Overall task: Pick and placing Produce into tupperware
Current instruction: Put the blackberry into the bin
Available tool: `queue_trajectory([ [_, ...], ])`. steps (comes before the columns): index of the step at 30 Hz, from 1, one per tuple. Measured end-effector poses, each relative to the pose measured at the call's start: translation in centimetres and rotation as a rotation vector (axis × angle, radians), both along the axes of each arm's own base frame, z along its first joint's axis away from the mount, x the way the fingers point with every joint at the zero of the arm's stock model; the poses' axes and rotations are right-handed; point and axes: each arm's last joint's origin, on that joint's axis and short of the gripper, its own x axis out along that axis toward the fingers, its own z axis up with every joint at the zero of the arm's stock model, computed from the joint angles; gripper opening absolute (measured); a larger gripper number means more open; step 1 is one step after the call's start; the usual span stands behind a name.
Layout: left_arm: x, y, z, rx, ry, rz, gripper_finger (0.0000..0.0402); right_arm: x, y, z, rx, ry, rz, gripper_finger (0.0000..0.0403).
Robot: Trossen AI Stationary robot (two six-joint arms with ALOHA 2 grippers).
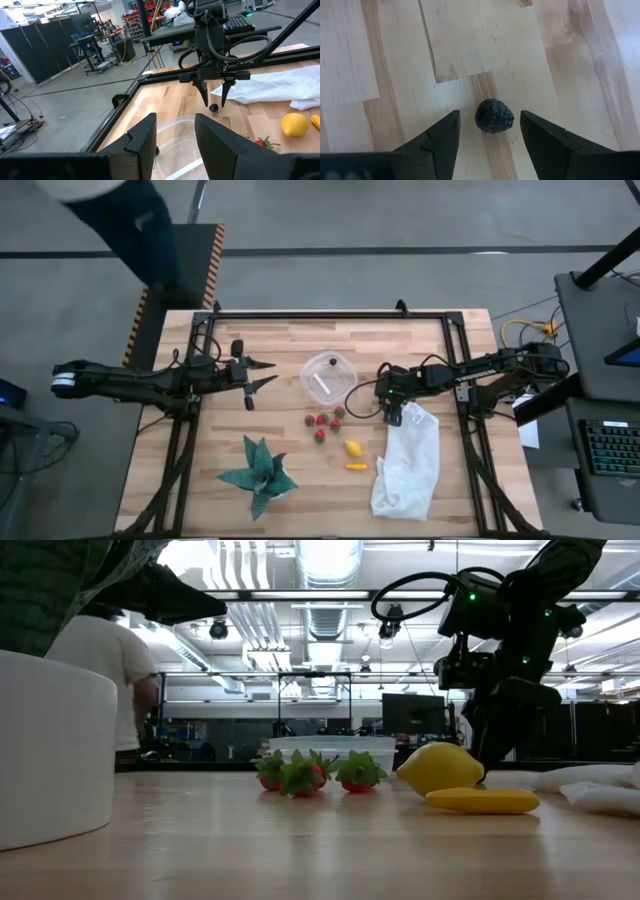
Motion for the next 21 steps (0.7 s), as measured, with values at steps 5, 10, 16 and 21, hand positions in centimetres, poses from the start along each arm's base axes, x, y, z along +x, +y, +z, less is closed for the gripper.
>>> queue_trajectory([
  [5, 0.00, 0.00, 0.00, 0.000, 0.000, 0.000, 0.0121, 0.00, 0.00, 0.00, -0.001, 0.000, 0.002, 0.0195],
  [10, 0.00, 0.00, 0.00, 0.000, 0.000, 0.000, 0.0121, -0.01, -0.01, -0.01, -0.003, 0.000, 0.001, 0.0165],
  [16, 0.00, 0.00, 0.00, 0.000, 0.000, 0.000, 0.0121, -0.07, 0.00, -0.08, -0.003, 0.003, 0.003, 0.0112],
  [21, 0.01, 0.00, -0.01, 0.000, 0.000, 0.000, 0.0121, -0.08, 0.00, -0.04, -0.004, 0.002, 0.006, 0.0068],
])
